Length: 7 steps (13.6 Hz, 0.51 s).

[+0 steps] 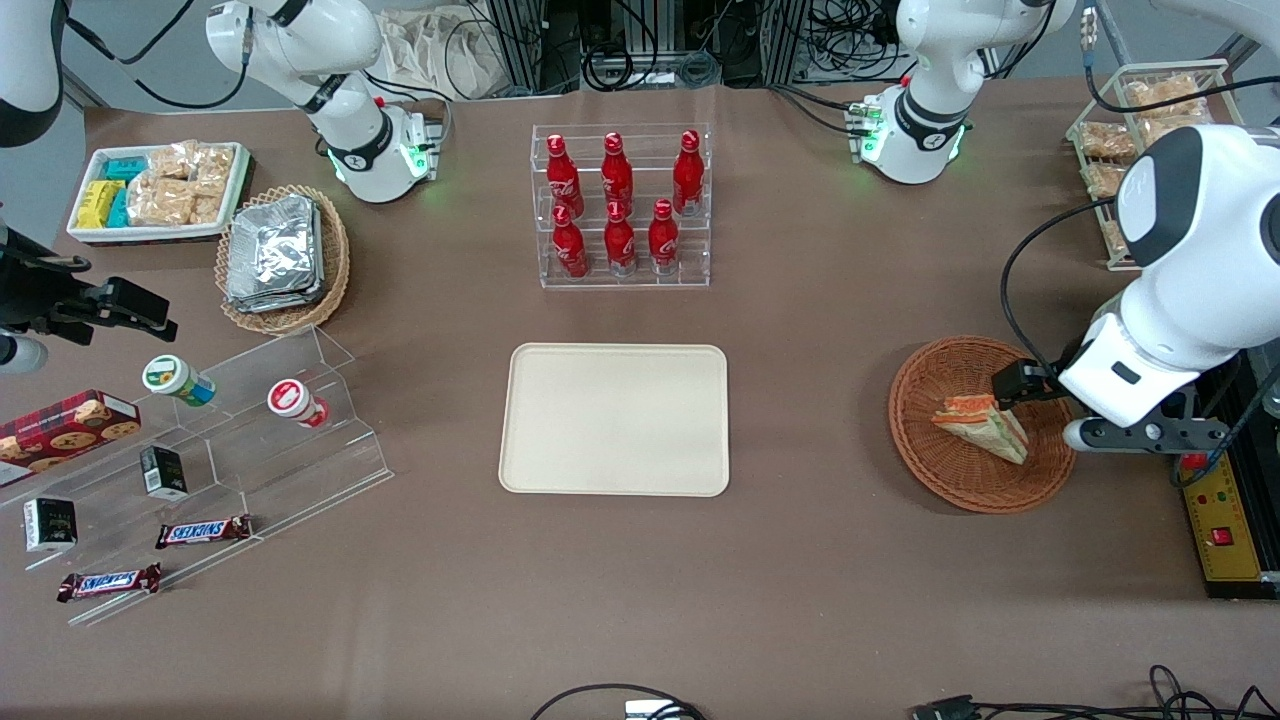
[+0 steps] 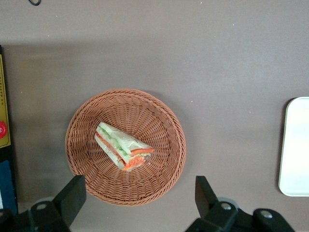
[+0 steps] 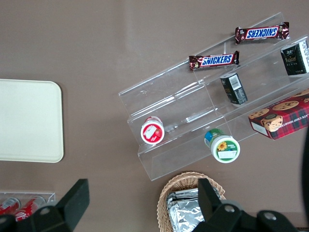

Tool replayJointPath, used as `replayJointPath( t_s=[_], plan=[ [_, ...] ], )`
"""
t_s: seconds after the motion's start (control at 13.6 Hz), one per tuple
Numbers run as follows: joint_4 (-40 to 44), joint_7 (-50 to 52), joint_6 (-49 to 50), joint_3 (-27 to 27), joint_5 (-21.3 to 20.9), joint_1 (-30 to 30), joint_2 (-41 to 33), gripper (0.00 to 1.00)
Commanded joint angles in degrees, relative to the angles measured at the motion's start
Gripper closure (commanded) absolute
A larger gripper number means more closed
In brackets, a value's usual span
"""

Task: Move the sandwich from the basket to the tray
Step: 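Lower the open left gripper over the wrapped sandwich in the basket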

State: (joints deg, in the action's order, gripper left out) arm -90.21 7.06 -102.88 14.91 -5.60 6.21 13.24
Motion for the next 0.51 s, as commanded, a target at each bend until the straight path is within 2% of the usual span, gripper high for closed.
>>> replayJointPath(
  t_s=[0.0,0.44],
  plan=[
    [1.9,-0.5,1.8,0.4,-1.1,0.0,0.9,0.0],
    [1.2,0.1,3.8,0.3,-1.4,-0.1,2.4,0.0]
  ],
)
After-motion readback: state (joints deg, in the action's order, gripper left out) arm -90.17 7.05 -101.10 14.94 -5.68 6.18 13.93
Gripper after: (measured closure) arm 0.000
